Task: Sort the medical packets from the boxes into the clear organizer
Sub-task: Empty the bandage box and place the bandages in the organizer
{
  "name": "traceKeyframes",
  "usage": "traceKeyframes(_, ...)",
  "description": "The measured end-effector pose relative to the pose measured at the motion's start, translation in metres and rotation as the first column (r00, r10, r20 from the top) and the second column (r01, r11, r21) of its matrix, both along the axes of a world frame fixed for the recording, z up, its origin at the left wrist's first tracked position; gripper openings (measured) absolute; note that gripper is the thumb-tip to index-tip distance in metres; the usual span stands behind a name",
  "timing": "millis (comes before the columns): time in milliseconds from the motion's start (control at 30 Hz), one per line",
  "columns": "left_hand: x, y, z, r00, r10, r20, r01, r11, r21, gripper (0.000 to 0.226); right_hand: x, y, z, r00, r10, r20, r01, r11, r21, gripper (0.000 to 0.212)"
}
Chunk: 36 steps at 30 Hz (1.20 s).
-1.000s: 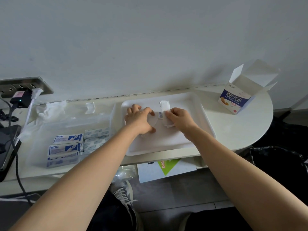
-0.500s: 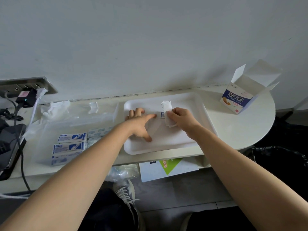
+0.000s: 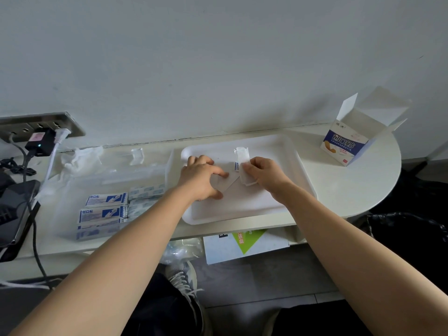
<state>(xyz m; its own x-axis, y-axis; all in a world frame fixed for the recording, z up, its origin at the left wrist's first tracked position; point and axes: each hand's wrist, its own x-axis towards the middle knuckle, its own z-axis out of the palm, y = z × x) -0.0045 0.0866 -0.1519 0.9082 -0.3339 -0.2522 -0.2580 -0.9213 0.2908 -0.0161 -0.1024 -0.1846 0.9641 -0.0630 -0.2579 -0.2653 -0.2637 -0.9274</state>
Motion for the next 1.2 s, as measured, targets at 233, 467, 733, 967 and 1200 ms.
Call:
traceKeyframes(233, -0.005, -0.001, -0.003, 0.997, 0.033, 0.072, -0.029, 0.998, -0.062, 0.043, -0.004, 0.003, 0.005, 1.000, -0.011, 0.008, 0.011, 1.000, 0.027, 0.021)
traceKeyframes(467, -0.009, 0.001, -0.006, 0.991, 0.083, 0.106, -0.068, 0.989, -0.132, 0.044, -0.010, 0.015, 0.015, 0.999, 0.012, 0.046, -0.010, 0.999, -0.036, 0.024)
traceKeyframes(733, -0.013, 0.002, -0.006, 0.974, 0.112, 0.197, -0.098, 0.992, -0.077, 0.035, -0.011, 0.015, 0.014, 0.992, -0.094, -0.086, 0.091, 0.995, -0.048, 0.024)
traceKeyframes(967, -0.019, -0.004, -0.001, 0.891, 0.384, 0.243, -0.280, 0.885, -0.373, 0.023, -0.015, 0.022, 0.012, 0.983, -0.142, -0.113, 0.124, 0.980, -0.155, 0.021)
traceKeyframes(1200, -0.033, -0.028, 0.001, 0.937, 0.183, 0.298, -0.061, 0.925, -0.375, 0.016, -0.013, 0.035, 0.025, 0.976, -0.123, -0.178, 0.143, 0.984, 0.105, 0.028)
